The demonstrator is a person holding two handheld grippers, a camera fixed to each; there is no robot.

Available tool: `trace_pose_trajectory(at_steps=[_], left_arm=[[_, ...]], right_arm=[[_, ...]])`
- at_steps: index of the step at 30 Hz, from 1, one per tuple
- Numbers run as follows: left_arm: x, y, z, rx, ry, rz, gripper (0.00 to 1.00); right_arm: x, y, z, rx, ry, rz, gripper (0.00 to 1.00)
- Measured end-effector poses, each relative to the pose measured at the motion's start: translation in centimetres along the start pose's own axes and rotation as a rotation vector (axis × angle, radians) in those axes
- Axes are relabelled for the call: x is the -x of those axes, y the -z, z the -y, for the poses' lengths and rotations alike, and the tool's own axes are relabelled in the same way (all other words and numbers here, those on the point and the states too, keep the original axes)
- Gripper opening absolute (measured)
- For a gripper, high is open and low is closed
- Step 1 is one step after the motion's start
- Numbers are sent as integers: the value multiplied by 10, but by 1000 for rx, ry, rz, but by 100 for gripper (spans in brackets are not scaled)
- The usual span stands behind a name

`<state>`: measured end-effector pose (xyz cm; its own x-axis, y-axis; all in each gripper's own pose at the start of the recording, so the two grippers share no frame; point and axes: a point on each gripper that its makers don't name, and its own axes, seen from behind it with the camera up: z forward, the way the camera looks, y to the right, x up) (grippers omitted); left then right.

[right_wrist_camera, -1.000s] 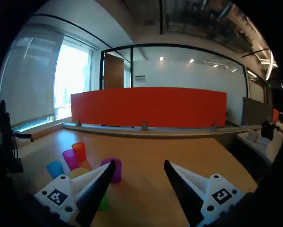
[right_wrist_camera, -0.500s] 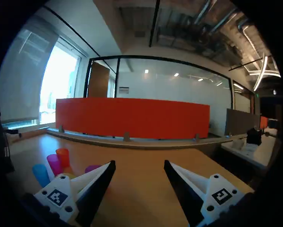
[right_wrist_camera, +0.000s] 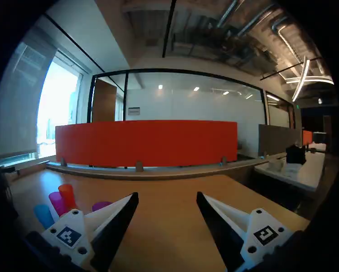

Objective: Pour water

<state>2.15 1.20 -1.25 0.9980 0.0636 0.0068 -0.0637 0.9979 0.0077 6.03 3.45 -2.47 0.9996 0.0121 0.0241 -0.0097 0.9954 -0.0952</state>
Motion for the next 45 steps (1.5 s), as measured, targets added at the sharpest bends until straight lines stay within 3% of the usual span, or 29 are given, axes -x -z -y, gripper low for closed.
trace_pose_trajectory(at_steps=[6,14,21,45], left_arm=[[11,-4,3,-3,-16,-3,94],[22,-6,1,3,-8,-13,94],[35,-9,7,-3,4,5,94],[37,-12,6,6,11,8,94]], right_arm=[[2,0,5,10,-6,9,99],[0,2,8,18,-13,22,99],[-4,4,7,29,3,23,99],[-5,2,15,13,10,25,99]])
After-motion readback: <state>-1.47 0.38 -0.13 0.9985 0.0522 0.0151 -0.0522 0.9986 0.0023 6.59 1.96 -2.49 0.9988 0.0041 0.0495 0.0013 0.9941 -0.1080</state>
